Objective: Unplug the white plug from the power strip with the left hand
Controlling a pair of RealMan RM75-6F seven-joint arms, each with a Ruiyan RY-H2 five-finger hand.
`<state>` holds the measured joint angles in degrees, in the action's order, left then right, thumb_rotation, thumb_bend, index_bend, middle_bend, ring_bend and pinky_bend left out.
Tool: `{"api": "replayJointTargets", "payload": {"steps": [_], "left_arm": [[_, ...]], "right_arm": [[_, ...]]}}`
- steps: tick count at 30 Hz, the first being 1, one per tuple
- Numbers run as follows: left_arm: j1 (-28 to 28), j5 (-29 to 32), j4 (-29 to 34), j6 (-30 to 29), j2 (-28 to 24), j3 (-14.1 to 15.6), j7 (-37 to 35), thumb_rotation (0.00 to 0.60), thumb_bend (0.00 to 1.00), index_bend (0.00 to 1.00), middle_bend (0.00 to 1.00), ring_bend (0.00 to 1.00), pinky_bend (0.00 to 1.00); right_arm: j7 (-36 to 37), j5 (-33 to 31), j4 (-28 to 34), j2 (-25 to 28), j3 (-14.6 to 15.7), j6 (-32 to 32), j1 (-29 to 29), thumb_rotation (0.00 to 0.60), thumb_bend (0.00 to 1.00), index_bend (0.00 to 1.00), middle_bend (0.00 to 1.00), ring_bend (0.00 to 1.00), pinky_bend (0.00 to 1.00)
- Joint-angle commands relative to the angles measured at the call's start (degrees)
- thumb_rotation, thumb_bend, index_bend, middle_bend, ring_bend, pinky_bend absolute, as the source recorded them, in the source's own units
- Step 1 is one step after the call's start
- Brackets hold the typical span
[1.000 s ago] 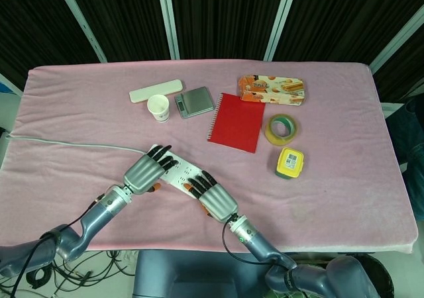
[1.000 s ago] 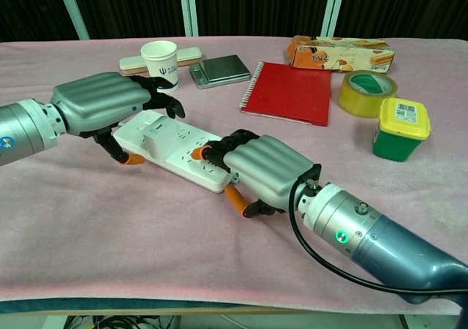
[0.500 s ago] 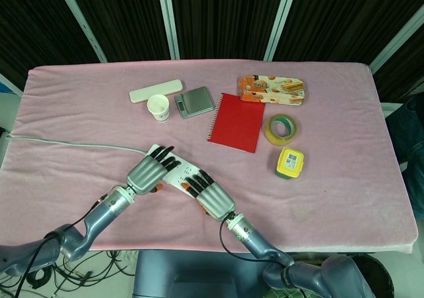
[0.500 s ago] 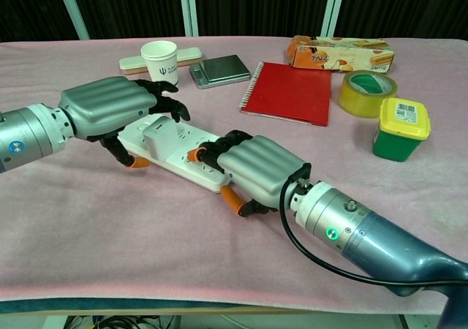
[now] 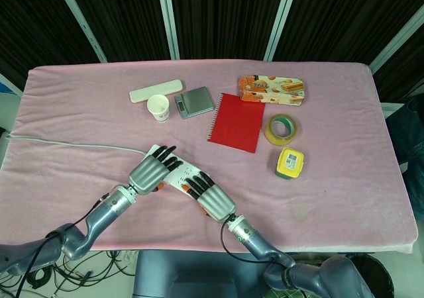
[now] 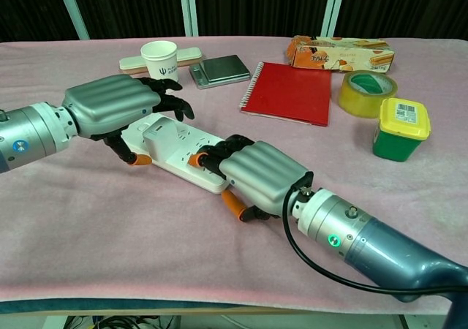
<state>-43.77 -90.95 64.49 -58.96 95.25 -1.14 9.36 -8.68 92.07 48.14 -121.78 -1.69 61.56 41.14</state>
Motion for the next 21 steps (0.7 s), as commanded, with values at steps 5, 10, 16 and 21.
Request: {"api": "replayJointTargets", "payload": {"steps": [5, 10, 16, 21], "left_arm": [[-0.10, -0.05, 0.15, 0.44, -0.41, 0.34, 0.18, 0.600, 0.22, 0.24, 0.28, 0.00, 0.13], [-0.10, -0.19, 0.15, 0.46, -0.16, 0.55, -0.43, 0.600, 0.22, 0.26, 0.30, 0.00, 0.13], [-0.27, -0.64, -0.82, 0.23, 0.69, 0.73, -1.22, 0.600, 0.22, 0.30, 0.33, 0.01, 0.13], [-0.27, -0.86, -1.64, -0.13, 1.11, 0.77, -1.44, 0.600, 0.22, 0.32, 0.35, 0.02, 0.13]], "right_arm": [[0.19, 0.04, -0.48, -0.36, 0.12, -0.04, -0.09, 0.600, 0.62, 0.15, 0.13, 0.13, 0.07], [0.34, 0.14, -0.66, -0.50, 0.12, 0.12, -0.10, 0.600, 0.62, 0.15, 0.13, 0.13, 0.07], [0.46, 0.18, -0.82, -0.53, 0.03, 0.33, -0.12, 0.600, 0.62, 0.15, 0.13, 0.13, 0.07], [0.37, 0.09, -0.89, -0.46, -0.09, 0.49, -0.24, 0.600, 0.62, 0.15, 0.13, 0.13, 0.07]]}}
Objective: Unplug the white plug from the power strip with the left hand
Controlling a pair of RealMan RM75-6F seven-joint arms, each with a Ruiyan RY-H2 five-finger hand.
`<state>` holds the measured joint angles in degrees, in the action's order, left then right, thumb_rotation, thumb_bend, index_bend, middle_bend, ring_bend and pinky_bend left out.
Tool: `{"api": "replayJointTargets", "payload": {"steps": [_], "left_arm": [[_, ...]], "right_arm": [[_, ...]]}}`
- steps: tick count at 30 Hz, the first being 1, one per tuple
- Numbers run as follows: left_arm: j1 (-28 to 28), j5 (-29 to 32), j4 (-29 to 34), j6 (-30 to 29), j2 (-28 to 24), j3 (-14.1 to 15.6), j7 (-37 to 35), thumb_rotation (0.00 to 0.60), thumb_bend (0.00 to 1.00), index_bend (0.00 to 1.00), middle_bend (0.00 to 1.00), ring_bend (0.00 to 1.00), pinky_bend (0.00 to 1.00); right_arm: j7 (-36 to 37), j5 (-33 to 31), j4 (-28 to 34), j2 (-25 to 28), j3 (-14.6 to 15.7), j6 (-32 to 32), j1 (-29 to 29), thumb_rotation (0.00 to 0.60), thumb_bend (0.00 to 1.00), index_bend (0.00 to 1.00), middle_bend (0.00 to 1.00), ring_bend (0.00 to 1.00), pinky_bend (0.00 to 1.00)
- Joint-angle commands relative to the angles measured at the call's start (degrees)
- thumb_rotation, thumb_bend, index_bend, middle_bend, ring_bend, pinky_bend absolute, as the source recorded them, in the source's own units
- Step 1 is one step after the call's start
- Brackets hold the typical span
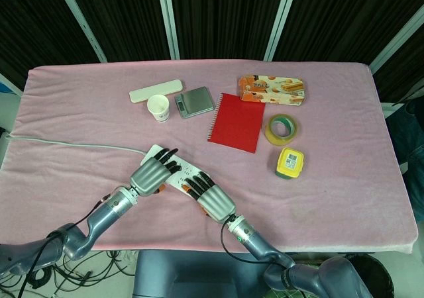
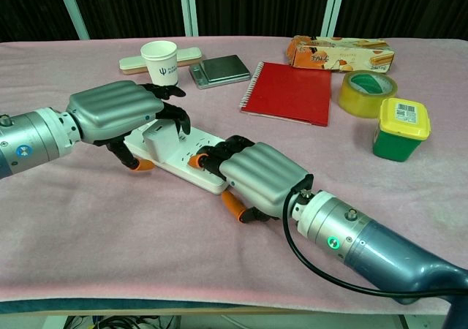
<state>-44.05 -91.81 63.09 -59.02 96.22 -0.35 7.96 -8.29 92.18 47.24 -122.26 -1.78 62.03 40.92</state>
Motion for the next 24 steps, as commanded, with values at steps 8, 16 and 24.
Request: {"api": "replayJointTargets", "payload": {"steps": [8, 16, 24], "left_arm": [[-0.10, 0.15, -1.21, -0.13, 0.64, -0.20, 0.29, 0.600, 0.22, 0.32, 0.35, 0.02, 0.13], [0.22, 0.45, -1.86, -0.30, 1.13, -0.11, -0.13, 0.600, 0.22, 0.33, 0.37, 0.03, 0.13], [0.33, 0.31, -3.03, -0.54, 1.84, 0.06, -0.34, 0.600, 0.22, 0.33, 0.38, 0.04, 0.13]], "right_arm": [[-0.17, -0.06, 0.11, 0.03, -0.08, 0.00, -0.05, 0.600, 0.62, 0.15, 0.13, 0.13, 0.07], [-0.41, -0.21, 0.11, -0.09, -0.17, -0.04, -0.14, 0.600, 0.62, 0.15, 0.13, 0.13, 0.07], [-0.23, -0.28, -0.23, -0.40, -0.14, -0.15, -0.22, 0.600, 0.62, 0.15, 0.13, 0.13, 0.07]]}}
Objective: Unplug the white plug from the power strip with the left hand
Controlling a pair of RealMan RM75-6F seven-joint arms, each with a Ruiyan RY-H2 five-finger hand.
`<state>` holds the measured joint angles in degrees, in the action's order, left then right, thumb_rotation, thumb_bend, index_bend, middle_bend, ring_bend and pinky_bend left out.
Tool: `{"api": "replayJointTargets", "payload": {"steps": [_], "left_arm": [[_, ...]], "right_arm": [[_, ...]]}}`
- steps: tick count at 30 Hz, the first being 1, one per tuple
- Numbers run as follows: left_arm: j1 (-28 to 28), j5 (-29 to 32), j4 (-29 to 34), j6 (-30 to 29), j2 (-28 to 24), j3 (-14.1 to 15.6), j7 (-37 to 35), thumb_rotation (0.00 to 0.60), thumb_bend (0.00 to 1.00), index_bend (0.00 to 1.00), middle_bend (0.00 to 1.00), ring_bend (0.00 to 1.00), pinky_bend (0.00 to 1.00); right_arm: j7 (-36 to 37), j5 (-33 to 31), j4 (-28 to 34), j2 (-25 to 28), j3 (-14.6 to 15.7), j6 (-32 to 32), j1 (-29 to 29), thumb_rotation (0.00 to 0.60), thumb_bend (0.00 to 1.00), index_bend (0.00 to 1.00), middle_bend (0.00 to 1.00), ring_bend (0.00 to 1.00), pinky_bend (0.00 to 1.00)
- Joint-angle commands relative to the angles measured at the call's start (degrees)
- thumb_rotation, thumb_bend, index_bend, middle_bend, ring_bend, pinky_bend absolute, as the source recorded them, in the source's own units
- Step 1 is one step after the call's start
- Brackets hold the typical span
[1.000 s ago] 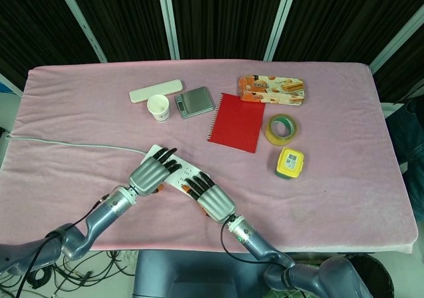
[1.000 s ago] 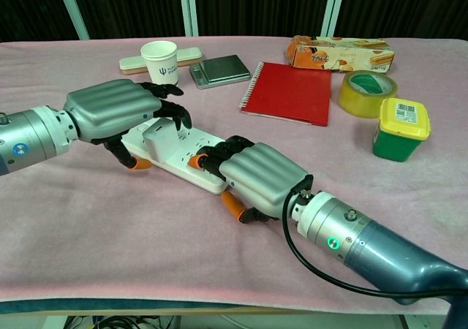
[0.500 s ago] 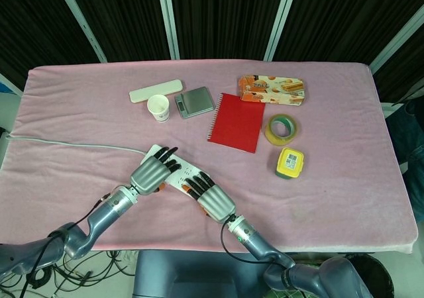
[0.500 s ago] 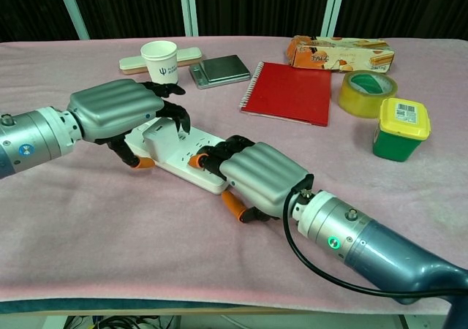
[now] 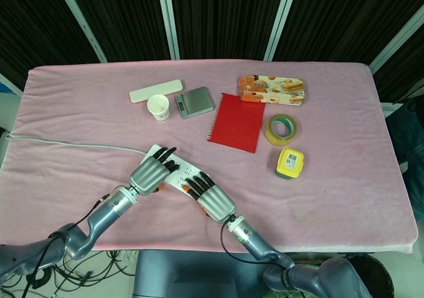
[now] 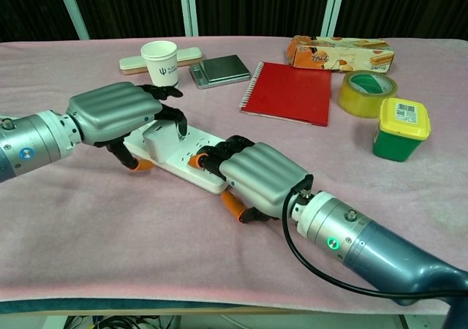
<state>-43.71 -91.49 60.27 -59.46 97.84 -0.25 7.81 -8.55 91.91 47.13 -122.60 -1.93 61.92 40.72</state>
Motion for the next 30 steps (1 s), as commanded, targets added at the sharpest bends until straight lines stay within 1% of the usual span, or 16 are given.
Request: {"api": "replayJointTargets", "payload": {"steps": [1, 9, 11, 12, 14, 21, 24, 27, 30], "left_arm": [[-0.05, -0.07, -0.35, -0.16, 0.36, -0.06, -0.31, 0.600, 0.22, 0.33, 0.38, 0.03, 0.13], [-0.47, -0.61, -1.81, -0.42, 1.54, -0.09, -0.42, 0.600, 0.23, 0.35, 0.39, 0.04, 0.13], [-0.50, -0.65, -2.21, -0.59, 1.89, -0.16, -0.45, 0.600, 0.26, 0.36, 0.40, 0.05, 0.14], [-0.49, -0.64, -2.40, -0.61, 2.03, -0.16, -0.49, 0.600, 0.29, 0.37, 0.41, 0.05, 0.14], [-0.52, -0.66, -2.83, -0.57, 2.25, -0.11, -0.59, 0.600, 0.33, 0.38, 0.42, 0.06, 0.14], [-0.51, -0.49, -3.73, -0.62, 2.56, -0.19, -0.60, 0.600, 0.36, 0.39, 0.43, 0.06, 0.14], [-0.52, -0.45, -3.78, -0.60, 2.57, -0.19, -0.61, 0.600, 0.39, 0.40, 0.44, 0.07, 0.14], [-0.50, -0.45, -3.85, -0.64, 2.61, -0.16, -0.65, 0.600, 0.46, 0.43, 0.46, 0.09, 0.15], [-0.48, -0.70, -3.96, -0.97, 2.63, -0.04, -0.88, 0.600, 0.52, 0.49, 0.51, 0.13, 0.18]], "right_arm": [[0.04, -0.02, -0.22, -0.10, 0.04, -0.03, -0.04, 0.600, 0.62, 0.15, 0.13, 0.13, 0.07], [0.62, -0.14, -1.06, -0.36, 0.12, -0.14, -0.22, 0.600, 0.62, 0.15, 0.13, 0.13, 0.07], [0.80, -0.13, -1.24, -0.40, 0.14, -0.12, -0.24, 0.600, 0.62, 0.15, 0.13, 0.13, 0.07], [0.89, -0.11, -1.31, -0.41, 0.16, -0.10, -0.25, 0.600, 0.62, 0.15, 0.13, 0.13, 0.07], [1.15, -0.10, -1.50, -0.43, 0.16, -0.05, -0.28, 0.600, 0.62, 0.15, 0.13, 0.13, 0.07], [1.76, -0.06, -1.96, -0.55, 0.19, 0.06, -0.34, 0.600, 0.62, 0.15, 0.13, 0.13, 0.07], [1.92, 0.00, -2.03, -0.60, 0.23, 0.10, -0.32, 0.600, 0.62, 0.15, 0.13, 0.13, 0.07], [1.94, 0.09, -2.13, -0.61, 0.32, 0.09, -0.32, 0.600, 0.62, 0.15, 0.13, 0.13, 0.07], [1.91, 0.03, -2.23, -0.68, 0.28, 0.11, -0.37, 0.600, 0.62, 0.15, 0.13, 0.13, 0.07]]}}
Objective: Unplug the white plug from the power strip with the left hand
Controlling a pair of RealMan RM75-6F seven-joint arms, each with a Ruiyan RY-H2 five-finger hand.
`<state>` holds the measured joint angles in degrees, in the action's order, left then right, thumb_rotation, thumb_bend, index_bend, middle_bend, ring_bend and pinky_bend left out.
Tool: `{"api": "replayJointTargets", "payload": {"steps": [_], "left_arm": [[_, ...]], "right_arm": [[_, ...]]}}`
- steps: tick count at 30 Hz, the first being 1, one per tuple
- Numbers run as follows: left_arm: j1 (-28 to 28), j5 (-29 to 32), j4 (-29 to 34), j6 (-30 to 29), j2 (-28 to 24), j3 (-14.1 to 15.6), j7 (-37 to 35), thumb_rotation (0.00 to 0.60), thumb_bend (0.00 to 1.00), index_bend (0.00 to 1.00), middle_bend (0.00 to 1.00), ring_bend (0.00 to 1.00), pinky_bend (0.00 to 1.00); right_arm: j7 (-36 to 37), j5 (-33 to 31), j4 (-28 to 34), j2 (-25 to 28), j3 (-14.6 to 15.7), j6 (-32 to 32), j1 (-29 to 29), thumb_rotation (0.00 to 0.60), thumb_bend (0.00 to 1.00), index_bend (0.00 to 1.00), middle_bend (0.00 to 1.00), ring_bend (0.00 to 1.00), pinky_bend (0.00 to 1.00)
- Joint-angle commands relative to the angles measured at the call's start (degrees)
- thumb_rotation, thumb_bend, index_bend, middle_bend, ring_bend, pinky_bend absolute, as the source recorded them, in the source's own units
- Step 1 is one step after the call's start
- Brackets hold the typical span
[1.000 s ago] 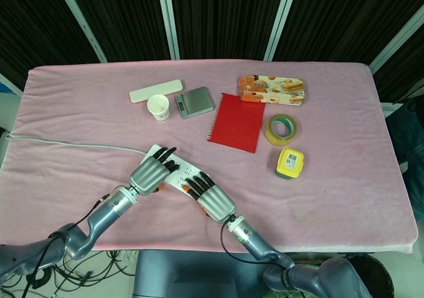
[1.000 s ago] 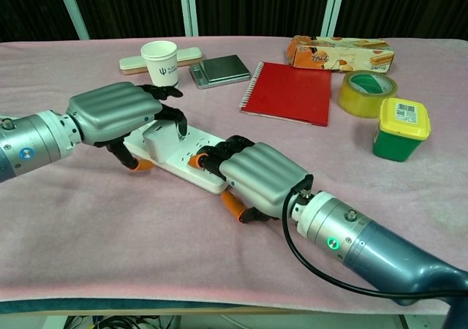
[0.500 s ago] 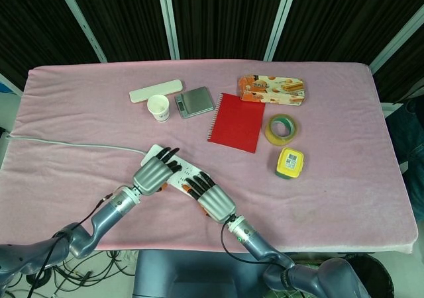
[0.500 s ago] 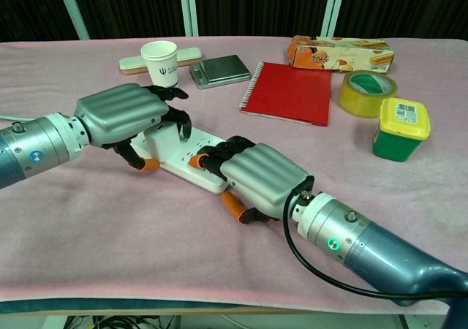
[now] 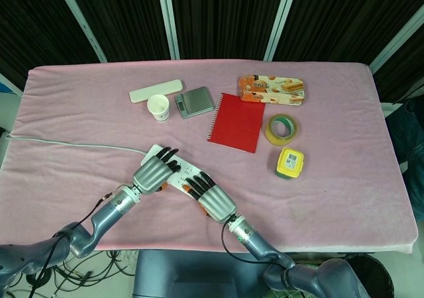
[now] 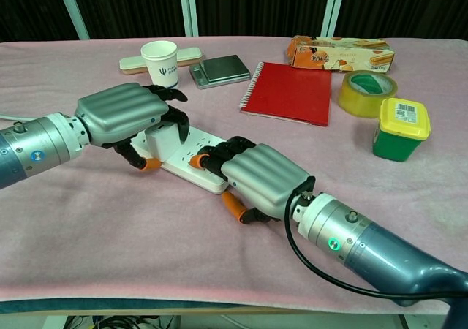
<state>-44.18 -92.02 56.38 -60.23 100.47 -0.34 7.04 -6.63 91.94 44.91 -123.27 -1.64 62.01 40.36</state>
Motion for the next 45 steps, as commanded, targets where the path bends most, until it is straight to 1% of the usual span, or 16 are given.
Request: {"api": "replayJointTargets", "payload": {"steps": [1, 3, 9, 13, 16, 21, 28, 33, 39, 42, 45], "left_arm": [[-0.02, -0.26, -0.18, -0.42, 0.01, 0.01, -0.09, 0.600, 0.54, 0.50, 0.53, 0.14, 0.19], [-0.05, -0.25, -0.37, -0.75, 0.02, -0.21, -0.02, 0.600, 0.56, 0.52, 0.54, 0.16, 0.20], [-0.40, 0.13, 0.07, -0.52, -0.29, -0.74, -0.20, 0.600, 0.57, 0.52, 0.55, 0.16, 0.20], [-1.00, 0.85, 0.90, 0.97, -0.83, -1.15, -0.12, 0.600, 0.57, 0.53, 0.55, 0.16, 0.20], [-1.60, 2.12, 2.36, 3.15, -1.68, -1.68, 0.23, 0.600, 0.58, 0.53, 0.56, 0.16, 0.20], [-2.71, 5.33, 6.30, 7.34, -3.80, -3.22, 1.73, 0.600, 0.63, 0.56, 0.58, 0.19, 0.20], [-4.43, 8.30, 9.71, 11.41, -6.24, -4.82, 5.54, 0.600, 0.65, 0.59, 0.59, 0.20, 0.20], [-6.02, 13.09, 13.34, 15.76, -8.60, -7.11, 7.97, 0.600, 0.66, 0.60, 0.60, 0.21, 0.20], [-7.61, 17.55, 16.45, 20.48, -10.99, -7.51, 11.67, 0.600, 0.66, 0.60, 0.61, 0.22, 0.20], [-7.87, 19.66, 17.61, 21.24, -11.66, -7.65, 13.03, 0.600, 0.66, 0.61, 0.62, 0.23, 0.21], [-7.38, 20.29, 18.00, 19.68, -11.43, -7.72, 13.36, 0.600, 0.66, 0.62, 0.63, 0.24, 0.23]], "right_arm": [[-0.03, 0.00, -0.03, -0.02, -0.03, 0.05, -0.01, 0.600, 0.62, 0.15, 0.13, 0.13, 0.07], [-0.07, -0.02, -0.03, -0.02, -0.07, 0.06, -0.01, 0.600, 0.62, 0.15, 0.13, 0.13, 0.07], [-0.23, -0.22, 0.11, -0.06, -0.23, -0.19, 0.02, 0.600, 0.62, 0.16, 0.13, 0.13, 0.07], [-0.37, -0.26, 0.28, 0.03, -0.24, -0.30, 0.03, 0.600, 0.62, 0.16, 0.13, 0.13, 0.07], [-0.48, -0.29, 0.55, 0.22, -0.30, -0.34, 0.06, 0.600, 0.62, 0.16, 0.13, 0.13, 0.07], [-0.49, -0.32, 1.17, 0.65, -0.19, -0.74, 0.14, 0.600, 0.62, 0.16, 0.13, 0.13, 0.07], [-0.75, -0.46, 1.53, 0.95, -0.19, -1.18, 0.18, 0.600, 0.61, 0.16, 0.13, 0.13, 0.07], [-1.02, -0.54, 1.80, 1.08, -0.18, -1.41, 0.20, 0.600, 0.61, 0.16, 0.13, 0.13, 0.07], [-1.36, -0.71, 2.10, 1.17, -0.24, -1.66, 0.19, 0.600, 0.61, 0.16, 0.13, 0.13, 0.07], [-1.44, -0.74, 2.30, 1.27, -0.27, -1.64, 0.17, 0.600, 0.61, 0.16, 0.13, 0.13, 0.07], [-1.56, -0.83, 2.48, 1.43, -0.25, -1.76, 0.11, 0.600, 0.61, 0.16, 0.13, 0.13, 0.07]]}}
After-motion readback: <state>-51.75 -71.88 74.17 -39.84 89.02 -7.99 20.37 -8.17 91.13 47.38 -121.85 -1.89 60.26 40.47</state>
